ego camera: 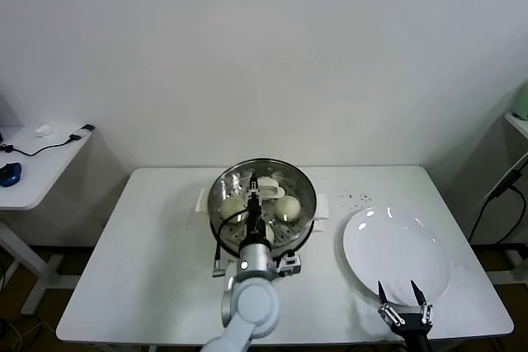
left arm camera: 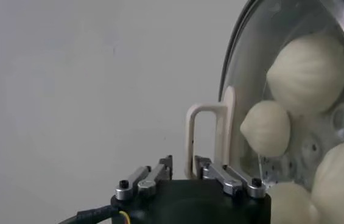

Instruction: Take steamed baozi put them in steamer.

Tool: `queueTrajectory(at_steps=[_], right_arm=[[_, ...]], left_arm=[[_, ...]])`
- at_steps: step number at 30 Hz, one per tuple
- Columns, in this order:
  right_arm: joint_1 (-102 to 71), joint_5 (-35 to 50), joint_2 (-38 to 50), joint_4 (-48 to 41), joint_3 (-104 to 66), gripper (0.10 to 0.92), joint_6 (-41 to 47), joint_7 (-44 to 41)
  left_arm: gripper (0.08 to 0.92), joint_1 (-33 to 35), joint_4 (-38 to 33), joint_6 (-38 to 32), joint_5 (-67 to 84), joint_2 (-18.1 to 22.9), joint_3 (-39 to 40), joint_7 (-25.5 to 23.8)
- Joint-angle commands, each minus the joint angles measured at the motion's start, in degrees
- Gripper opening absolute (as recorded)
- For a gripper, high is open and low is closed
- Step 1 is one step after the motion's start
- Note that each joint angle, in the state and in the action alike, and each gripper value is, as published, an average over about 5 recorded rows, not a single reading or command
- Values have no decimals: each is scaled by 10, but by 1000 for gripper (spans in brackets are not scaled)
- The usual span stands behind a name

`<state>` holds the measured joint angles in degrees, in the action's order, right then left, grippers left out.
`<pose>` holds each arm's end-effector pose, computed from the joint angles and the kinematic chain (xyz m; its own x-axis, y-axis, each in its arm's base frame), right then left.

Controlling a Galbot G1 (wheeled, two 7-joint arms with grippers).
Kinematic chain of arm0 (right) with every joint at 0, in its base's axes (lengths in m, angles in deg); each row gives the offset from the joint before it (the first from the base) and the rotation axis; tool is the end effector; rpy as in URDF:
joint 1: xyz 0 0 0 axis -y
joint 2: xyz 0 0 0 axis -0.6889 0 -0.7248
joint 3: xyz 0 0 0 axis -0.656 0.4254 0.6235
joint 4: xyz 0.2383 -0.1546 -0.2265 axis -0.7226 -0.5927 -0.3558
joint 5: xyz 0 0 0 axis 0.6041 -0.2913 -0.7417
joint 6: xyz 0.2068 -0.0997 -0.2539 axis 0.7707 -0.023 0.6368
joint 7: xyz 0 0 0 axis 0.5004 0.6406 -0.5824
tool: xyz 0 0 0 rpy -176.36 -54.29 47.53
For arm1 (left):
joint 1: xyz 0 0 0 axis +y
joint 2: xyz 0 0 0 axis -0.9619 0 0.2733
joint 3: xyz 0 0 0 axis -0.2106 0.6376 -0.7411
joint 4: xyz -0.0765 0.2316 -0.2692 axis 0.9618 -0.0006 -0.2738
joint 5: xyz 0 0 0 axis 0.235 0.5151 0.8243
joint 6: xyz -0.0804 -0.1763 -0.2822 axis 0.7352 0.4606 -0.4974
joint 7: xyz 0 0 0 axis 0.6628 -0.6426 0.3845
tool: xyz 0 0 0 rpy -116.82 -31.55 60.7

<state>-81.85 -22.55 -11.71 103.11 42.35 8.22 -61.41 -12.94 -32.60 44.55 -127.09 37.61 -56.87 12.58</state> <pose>0.0858 -0.1203 -0.4656 -0.9940 -0.0073 0.1088 -0.0065 0.9999 0.0086 0.2637 -0.1723 -0.3050 -0.9983 -0.0589 -0.0040 -0.0061 0.0355 0.9994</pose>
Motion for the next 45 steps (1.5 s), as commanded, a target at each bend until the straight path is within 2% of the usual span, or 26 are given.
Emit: queueTrajectory(at_steps=[1, 5, 8, 11, 15, 18, 22, 27, 30, 35, 39, 45], right_arm=[[0, 0, 1, 0, 1, 823, 3, -5], [-1, 0, 1, 1, 1, 823, 6, -6], [-2, 2, 2, 2, 3, 823, 9, -5], [-2, 13, 1, 4, 7, 823, 1, 5], [-6, 30, 4, 9, 11, 823, -20, 9], [-7, 34, 6, 13, 11, 823, -33, 1], [-7, 34, 5, 18, 9, 823, -35, -5], [-4, 31, 7, 19, 10, 823, -34, 3], [-2, 31, 9, 17, 11, 823, -34, 9], [1, 34, 9, 15, 10, 823, -34, 14], [1, 35, 9, 15, 10, 823, -33, 9], [0, 36, 8, 16, 11, 823, -26, -4]], left_arm=[[351, 16, -64, -5, 63, -28, 5, -9], [464, 36, -104, -12, 103, -52, 2, -5], [550, 53, -134, -34, 159, -72, -6, 20], [637, 70, -166, -105, 300, -91, -24, 89], [754, 89, -207, -208, 592, -97, -87, 201], [808, 107, -234, -249, 787, -102, -166, 247], [822, 159, -228, -306, 964, -114, -305, 224], [823, 222, -138, -393, 1095, -169, -391, 180], [823, 233, -70, -440, 1122, -193, -394, 169], [823, 226, 27, -501, 1112, -195, -381, 162], [823, 225, 63, -524, 1094, -190, -369, 157], [823, 231, 78, -539, 1076, -185, -363, 148]])
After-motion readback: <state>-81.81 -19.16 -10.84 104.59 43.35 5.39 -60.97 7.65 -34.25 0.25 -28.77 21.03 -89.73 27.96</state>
